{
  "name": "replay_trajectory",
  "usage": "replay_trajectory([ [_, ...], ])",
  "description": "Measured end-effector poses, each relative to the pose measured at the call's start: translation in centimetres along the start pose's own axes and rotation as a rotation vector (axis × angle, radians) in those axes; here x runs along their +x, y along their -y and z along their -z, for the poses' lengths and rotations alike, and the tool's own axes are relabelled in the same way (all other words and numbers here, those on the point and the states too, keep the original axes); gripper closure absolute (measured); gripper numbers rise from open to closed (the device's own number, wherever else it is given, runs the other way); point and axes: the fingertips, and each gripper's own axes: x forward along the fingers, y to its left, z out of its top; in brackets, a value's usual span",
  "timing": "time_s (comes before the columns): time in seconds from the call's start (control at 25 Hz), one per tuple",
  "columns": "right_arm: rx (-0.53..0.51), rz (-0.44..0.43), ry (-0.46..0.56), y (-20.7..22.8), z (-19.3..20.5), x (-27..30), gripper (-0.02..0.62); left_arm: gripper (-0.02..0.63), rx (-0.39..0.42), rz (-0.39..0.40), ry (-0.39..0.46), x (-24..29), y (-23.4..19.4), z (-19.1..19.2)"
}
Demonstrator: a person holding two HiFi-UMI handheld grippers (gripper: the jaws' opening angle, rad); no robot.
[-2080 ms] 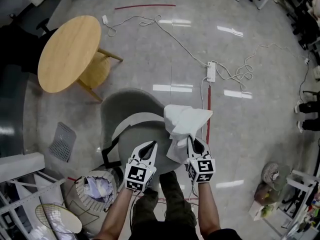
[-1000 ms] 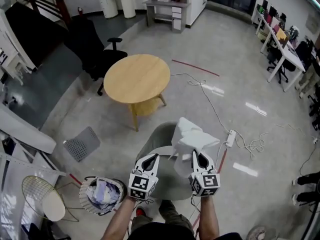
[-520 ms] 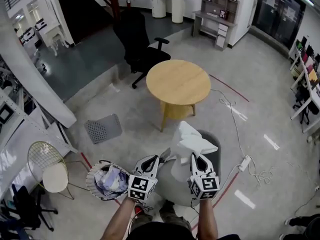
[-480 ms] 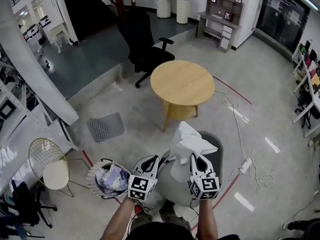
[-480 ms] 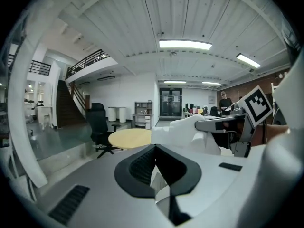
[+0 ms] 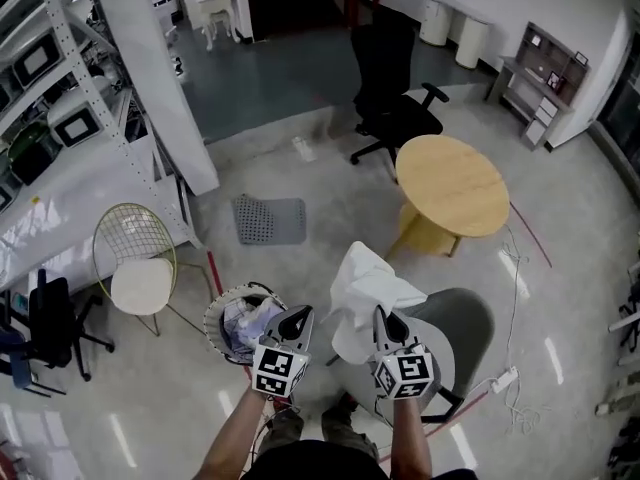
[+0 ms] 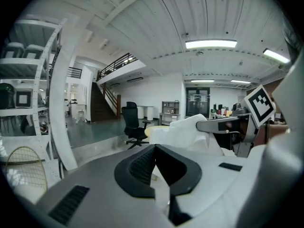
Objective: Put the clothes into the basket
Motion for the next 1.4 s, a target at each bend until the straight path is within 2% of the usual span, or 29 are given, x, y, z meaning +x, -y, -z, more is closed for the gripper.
replay_trajectory([
  [0.44,-0.033,-0.278,-0.075,-13.7,2.7,9.3,0.555,0.6,-0.12,-0.255,-0.02,-8.5,-12.2,4.7],
  [0.76,-0.092,-0.419,-0.133,-23.7,6.2,13.9,0.555,0.6,-0.216,-0.39,-0.047,-14.8,-19.4,9.6],
  [1.08,-0.111,-0.475,-0.199,-29.2,11.5,17.7,0.555,0.6,-0.294,-0.426,-0.096,-17.1,-23.8,15.4],
  [1.4,-0.116,-0.481,-0.273,-30.8,18.2,21.6,0.555,0.6,-0.352,-0.412,-0.148,-15.6,-26.9,21.4],
])
